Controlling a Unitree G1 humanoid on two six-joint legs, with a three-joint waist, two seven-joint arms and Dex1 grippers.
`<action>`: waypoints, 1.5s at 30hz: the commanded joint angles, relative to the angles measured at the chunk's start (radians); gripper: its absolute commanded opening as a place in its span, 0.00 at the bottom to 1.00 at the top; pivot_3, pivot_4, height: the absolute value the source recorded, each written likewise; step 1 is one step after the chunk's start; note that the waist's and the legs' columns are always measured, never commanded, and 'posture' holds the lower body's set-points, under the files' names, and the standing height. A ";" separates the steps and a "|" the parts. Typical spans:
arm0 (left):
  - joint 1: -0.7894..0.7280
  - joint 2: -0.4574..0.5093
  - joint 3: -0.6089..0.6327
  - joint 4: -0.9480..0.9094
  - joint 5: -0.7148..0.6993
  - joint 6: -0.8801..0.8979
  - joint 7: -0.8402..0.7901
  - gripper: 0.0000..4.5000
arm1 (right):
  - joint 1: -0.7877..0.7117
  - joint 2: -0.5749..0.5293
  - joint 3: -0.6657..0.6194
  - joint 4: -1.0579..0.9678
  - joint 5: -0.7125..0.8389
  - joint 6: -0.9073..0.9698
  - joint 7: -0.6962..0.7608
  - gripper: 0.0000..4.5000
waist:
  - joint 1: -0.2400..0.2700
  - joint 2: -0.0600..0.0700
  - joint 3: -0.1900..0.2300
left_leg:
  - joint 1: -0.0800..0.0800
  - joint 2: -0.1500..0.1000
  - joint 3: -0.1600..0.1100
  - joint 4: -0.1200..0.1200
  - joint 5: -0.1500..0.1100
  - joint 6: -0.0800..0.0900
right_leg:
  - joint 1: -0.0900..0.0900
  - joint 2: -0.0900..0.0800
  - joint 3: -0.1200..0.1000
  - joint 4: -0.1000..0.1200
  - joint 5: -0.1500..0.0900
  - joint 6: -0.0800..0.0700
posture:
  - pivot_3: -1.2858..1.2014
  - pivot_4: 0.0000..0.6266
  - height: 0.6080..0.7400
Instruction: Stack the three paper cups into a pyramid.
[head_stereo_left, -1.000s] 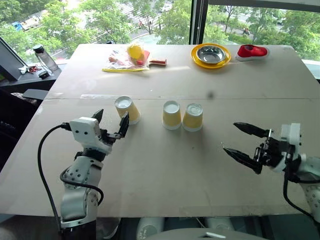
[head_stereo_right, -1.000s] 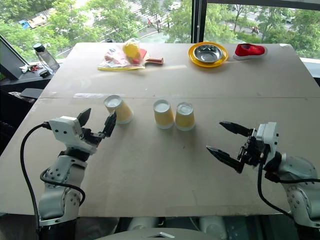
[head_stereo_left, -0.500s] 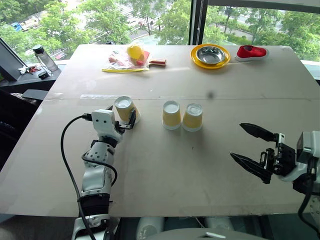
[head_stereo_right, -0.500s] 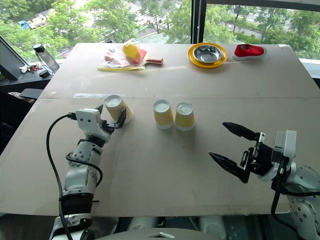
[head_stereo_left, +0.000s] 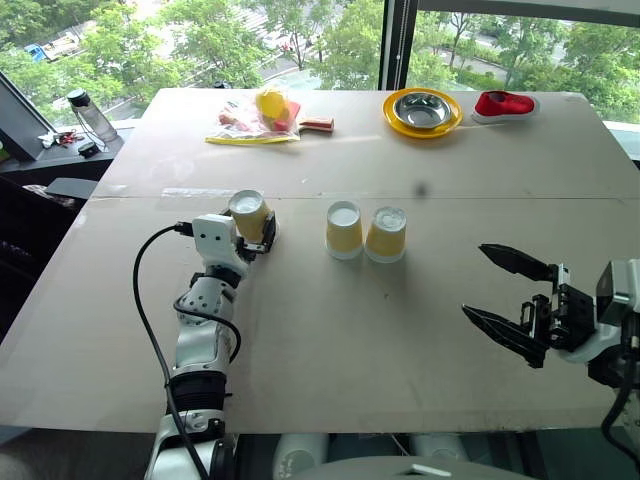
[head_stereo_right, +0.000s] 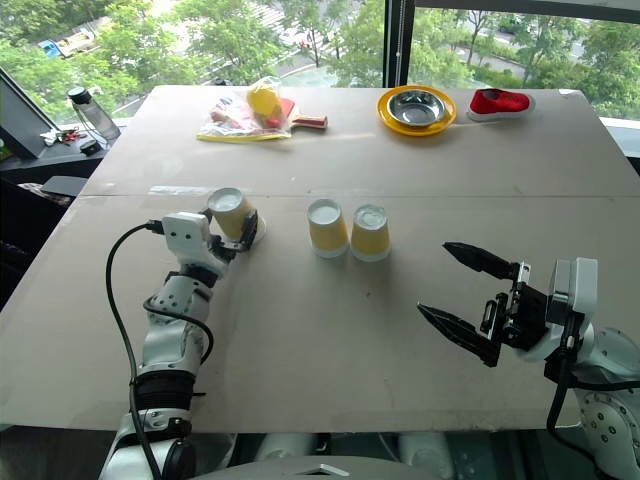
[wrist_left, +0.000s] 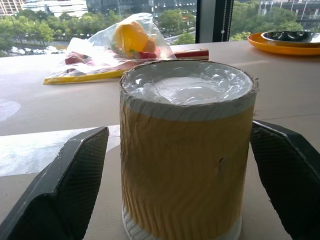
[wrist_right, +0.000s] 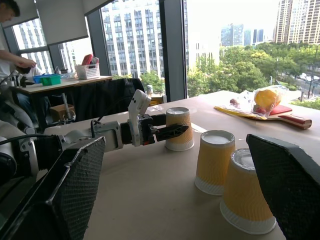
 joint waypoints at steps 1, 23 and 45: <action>-0.025 0.001 0.002 -0.016 -0.008 -0.038 0.004 0.56 | -0.009 -0.005 -0.008 -0.023 0.010 -0.015 0.003 1.00 | 0.000 0.000 0.000 | 0.000 0.000 0.000 0.000 0.000 0.000 | 0.000 0.000 0.000 0.000 0.000 0.000 | 0.52 0.24 1.00; -0.394 0.027 -0.255 -0.280 -0.249 0.408 -0.402 0.45 | 0.001 0.001 -0.042 0.006 -0.054 -0.062 -0.060 1.00 | 0.005 0.000 0.000 | -0.002 -0.001 -0.001 0.002 0.000 -0.001 | 0.000 0.001 -0.001 0.000 0.000 0.000 | 0.52 0.24 1.00; -0.346 0.059 -0.272 -0.268 -0.163 0.405 -0.426 0.45 | -0.010 0.017 -0.051 0.034 -0.116 -0.084 -0.191 1.00 | -0.002 0.000 0.000 | -0.002 -0.001 -0.001 0.003 0.000 0.000 | 0.000 0.001 0.000 0.000 0.000 0.000 | 0.52 0.24 1.00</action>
